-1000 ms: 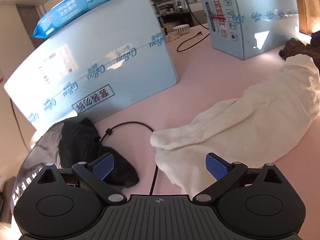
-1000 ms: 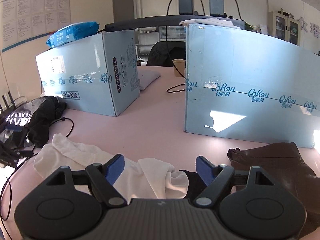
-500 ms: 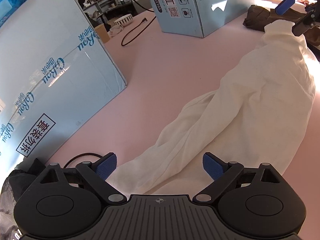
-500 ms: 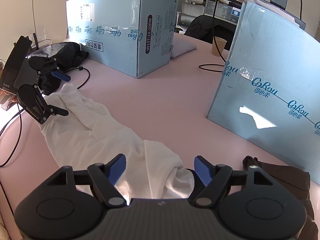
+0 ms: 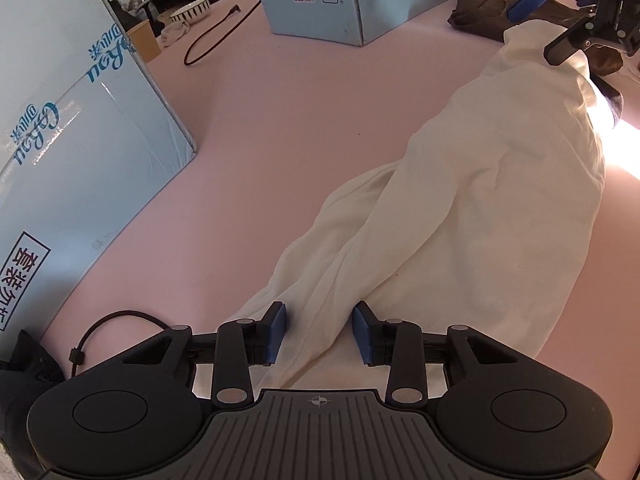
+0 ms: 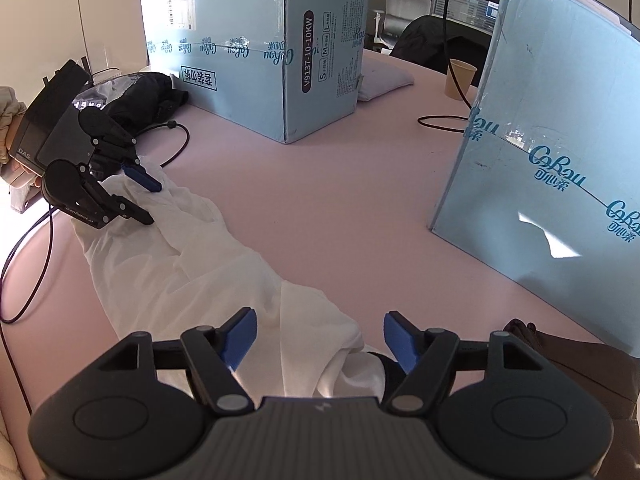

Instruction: Fold clothes

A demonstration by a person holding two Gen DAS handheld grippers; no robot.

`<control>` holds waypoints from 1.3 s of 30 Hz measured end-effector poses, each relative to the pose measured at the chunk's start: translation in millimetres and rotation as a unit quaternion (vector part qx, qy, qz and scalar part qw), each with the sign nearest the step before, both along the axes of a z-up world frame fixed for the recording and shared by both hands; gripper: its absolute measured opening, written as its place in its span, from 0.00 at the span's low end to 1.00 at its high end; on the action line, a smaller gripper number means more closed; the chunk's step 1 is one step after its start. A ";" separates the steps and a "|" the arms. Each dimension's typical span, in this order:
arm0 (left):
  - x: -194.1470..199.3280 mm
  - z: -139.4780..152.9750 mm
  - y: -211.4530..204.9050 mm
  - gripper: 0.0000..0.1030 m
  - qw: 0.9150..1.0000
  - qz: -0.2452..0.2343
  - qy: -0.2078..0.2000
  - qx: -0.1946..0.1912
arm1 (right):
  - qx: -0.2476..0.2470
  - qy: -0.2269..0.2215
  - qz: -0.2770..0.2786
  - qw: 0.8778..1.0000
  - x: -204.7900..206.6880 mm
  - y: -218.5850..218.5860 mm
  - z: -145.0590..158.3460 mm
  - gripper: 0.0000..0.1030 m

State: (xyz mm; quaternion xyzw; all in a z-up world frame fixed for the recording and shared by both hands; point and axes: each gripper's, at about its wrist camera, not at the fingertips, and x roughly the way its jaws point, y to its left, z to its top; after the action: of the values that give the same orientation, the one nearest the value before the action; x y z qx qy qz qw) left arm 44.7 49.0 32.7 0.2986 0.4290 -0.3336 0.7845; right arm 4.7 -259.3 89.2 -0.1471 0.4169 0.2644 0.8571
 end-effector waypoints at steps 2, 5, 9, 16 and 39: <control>2.1 0.4 1.3 0.22 1.000 0.004 0.008 -0.005 | -0.008 0.012 0.014 1.000 4.1 1.0 -3.0 0.69; 1.5 0.3 1.7 0.15 1.000 0.003 0.005 -0.003 | -0.010 0.026 0.033 0.999 7.4 -0.9 -4.1 0.69; 2.3 2.7 -0.3 0.12 1.000 -0.005 0.002 0.001 | -0.007 0.051 0.045 0.998 16.1 -5.9 -5.6 0.67; 5.4 4.2 -0.6 0.12 1.000 -0.005 0.002 0.002 | -0.007 0.076 0.047 0.996 23.8 -7.1 -11.6 0.19; -54.7 59.7 25.1 0.08 0.998 -0.012 -0.045 -0.042 | -0.002 0.014 0.016 1.000 -51.4 11.9 48.0 0.12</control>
State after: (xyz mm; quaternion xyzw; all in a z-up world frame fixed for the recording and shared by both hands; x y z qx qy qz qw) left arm -10.0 74.0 92.4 0.2851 0.3753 -0.3466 0.8110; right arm -46.7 -247.4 137.2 -0.1513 0.4271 0.2794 0.8465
